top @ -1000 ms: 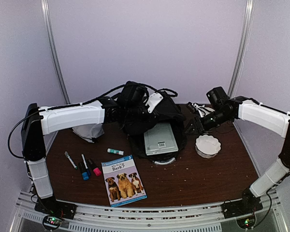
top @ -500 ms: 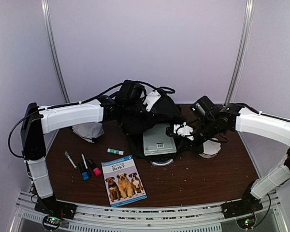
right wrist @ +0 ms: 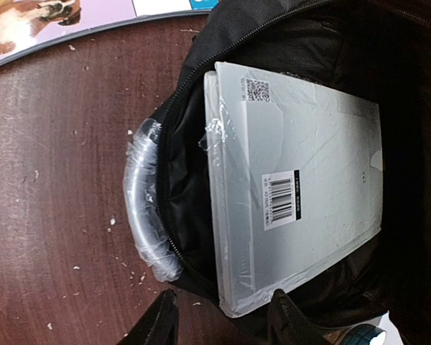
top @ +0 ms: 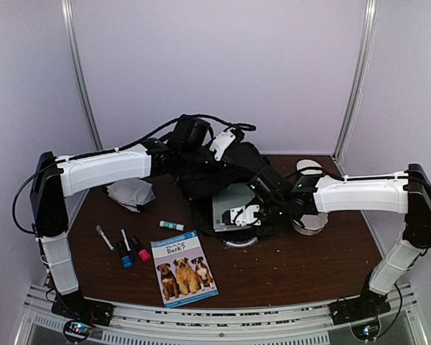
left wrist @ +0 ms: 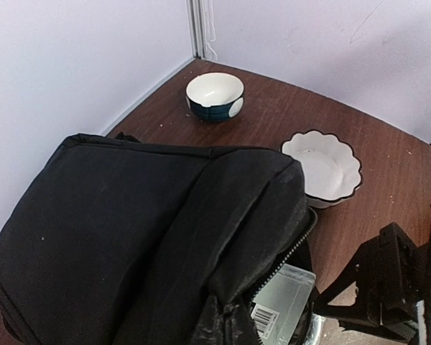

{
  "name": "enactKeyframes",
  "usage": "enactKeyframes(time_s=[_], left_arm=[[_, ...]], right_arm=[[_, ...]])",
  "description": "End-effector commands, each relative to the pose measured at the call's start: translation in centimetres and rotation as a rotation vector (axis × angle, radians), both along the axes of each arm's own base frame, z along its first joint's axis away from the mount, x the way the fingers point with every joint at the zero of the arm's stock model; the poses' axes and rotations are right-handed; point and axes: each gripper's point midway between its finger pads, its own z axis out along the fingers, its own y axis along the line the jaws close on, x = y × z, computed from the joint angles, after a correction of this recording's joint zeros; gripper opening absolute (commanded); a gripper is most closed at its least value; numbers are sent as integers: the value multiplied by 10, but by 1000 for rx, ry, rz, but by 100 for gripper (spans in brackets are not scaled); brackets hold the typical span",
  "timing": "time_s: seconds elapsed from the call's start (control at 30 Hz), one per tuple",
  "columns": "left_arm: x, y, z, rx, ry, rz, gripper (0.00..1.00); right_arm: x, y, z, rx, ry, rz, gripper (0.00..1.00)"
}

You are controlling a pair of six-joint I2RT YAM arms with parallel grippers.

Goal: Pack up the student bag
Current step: Move the book to the largest pocket of the bag.

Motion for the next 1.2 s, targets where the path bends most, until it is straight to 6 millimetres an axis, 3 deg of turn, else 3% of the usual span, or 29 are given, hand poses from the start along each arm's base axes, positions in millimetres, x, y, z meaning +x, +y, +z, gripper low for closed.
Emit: enactKeyframes(time_s=[0.0,0.47,0.77,0.97,1.17], left_arm=[[-5,-10,100,-223,-149,-50,0],[-8,-10,104,-229,-147,-63,0],[-12,-11,102,-225,-142,-80,0],[-17,-12,100,-224,-133,-111,0],[-21,-13,101,-227,-131,-135,0]], right_arm=[[20,8,3,-42,-114,8,43],[36,16,-22,-112,-141,8,32],[71,21,-22,-136,-281,-57,22],[99,29,-14,-120,-421,-96,20],[124,32,-20,-143,-509,-122,19]])
